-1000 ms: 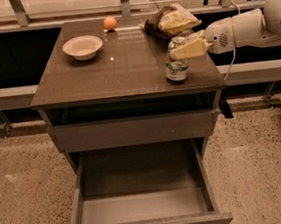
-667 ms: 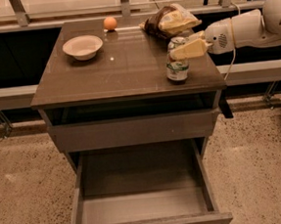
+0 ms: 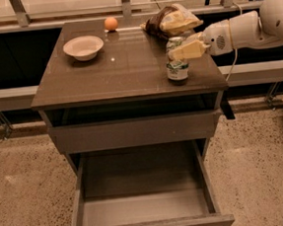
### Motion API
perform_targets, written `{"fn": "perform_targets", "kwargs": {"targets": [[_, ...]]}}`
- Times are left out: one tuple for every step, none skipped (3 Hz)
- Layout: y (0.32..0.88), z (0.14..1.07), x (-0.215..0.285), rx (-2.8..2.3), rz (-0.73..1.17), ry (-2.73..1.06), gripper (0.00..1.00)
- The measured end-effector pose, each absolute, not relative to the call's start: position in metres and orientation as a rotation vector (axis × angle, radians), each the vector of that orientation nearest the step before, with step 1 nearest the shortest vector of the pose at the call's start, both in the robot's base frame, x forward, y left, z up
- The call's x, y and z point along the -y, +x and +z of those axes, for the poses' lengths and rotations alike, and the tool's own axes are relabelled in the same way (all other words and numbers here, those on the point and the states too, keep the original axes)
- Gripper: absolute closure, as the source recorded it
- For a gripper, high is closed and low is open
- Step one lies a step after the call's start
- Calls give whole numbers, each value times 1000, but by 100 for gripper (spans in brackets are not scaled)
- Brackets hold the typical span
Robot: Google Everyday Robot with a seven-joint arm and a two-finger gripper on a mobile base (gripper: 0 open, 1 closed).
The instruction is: Pick 7up can from middle drawer and place on counter
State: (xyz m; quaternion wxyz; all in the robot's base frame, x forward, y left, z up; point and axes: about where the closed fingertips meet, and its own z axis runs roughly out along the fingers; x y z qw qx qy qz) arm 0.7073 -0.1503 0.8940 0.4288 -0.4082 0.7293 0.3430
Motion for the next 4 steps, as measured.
{"fn": "perform_targets", "kwargs": {"targets": [[708, 892, 147, -1820, 862, -1023, 0], [708, 892, 147, -1816, 860, -1032, 0], [706, 894, 147, -1795, 847, -1082, 0], [687, 929, 172, -1689, 623, -1336, 0]]}}
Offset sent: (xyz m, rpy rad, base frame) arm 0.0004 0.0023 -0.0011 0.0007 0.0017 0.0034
